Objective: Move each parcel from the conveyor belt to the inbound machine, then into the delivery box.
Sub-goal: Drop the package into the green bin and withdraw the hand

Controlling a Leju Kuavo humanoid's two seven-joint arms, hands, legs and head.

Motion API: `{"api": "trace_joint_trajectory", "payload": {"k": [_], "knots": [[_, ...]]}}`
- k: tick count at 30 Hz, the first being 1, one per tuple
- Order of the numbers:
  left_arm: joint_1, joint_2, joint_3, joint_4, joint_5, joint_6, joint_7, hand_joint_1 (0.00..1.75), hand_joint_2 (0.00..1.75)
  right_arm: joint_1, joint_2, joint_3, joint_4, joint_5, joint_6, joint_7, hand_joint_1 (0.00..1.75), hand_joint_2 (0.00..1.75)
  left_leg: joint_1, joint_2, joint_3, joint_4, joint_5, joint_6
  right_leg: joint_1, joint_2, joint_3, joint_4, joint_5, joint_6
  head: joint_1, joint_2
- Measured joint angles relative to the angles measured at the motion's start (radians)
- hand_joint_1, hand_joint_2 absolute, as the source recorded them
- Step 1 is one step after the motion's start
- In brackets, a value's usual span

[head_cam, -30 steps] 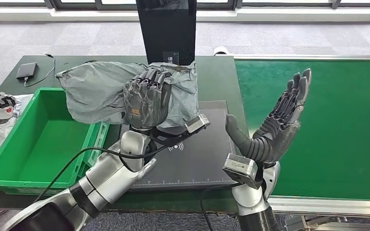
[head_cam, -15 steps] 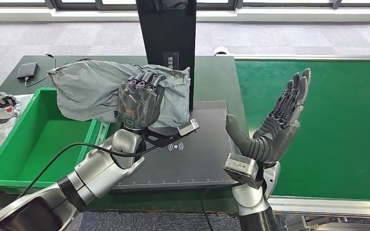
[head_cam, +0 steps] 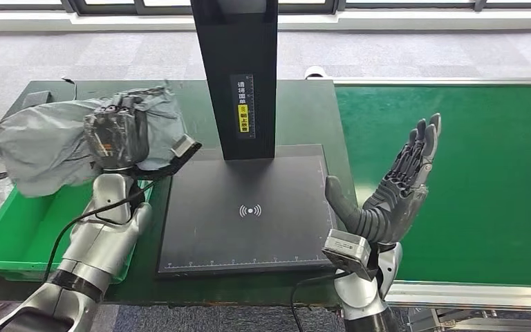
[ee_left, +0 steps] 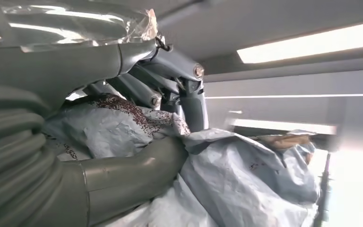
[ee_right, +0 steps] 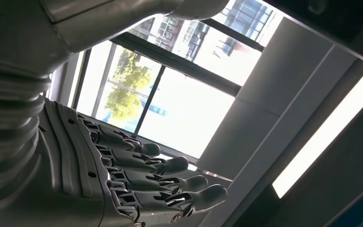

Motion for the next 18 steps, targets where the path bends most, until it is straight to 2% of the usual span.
{"api": "trace_joint_trajectory", "payload": {"k": [4,8,12,18], "knots": [[0.031,-0.012,0.161,-0.017,0.000,0.000,-0.022,1.75,1.75,0.001,-0.001,0.000,0.000,-0.002,0.000,0.000,0.00,1.75,0.000,0.000,0.000,0.000,0.000,0.000,0.000,0.000,0.000,0.000,0.000,0.000,0.000,0.000],[0.054,-0.020,0.260,-0.042,0.000,0.000,-0.028,1.75,1.75,0.001,-0.001,0.000,0.000,-0.008,0.000,0.000,0.00,1.75,0.000,-0.001,0.000,0.000,0.000,0.000,0.000,0.000,0.000,0.000,0.000,0.000,0.000,0.000],[0.066,-0.027,0.321,-0.061,0.000,0.000,-0.033,1.75,1.75,0.001,-0.001,0.000,0.001,-0.012,0.000,0.000,0.00,1.75,-0.001,-0.001,-0.001,0.000,0.000,0.000,-0.001,-0.001,0.000,0.000,0.000,0.000,0.000,0.000],[0.073,-0.034,0.361,-0.074,0.000,0.000,-0.037,1.75,1.75,0.001,-0.001,0.001,0.002,-0.010,0.000,0.000,0.00,1.75,-0.001,-0.001,0.000,0.000,0.000,0.000,-0.001,-0.001,0.001,0.000,0.000,0.000,0.000,0.000]]}}
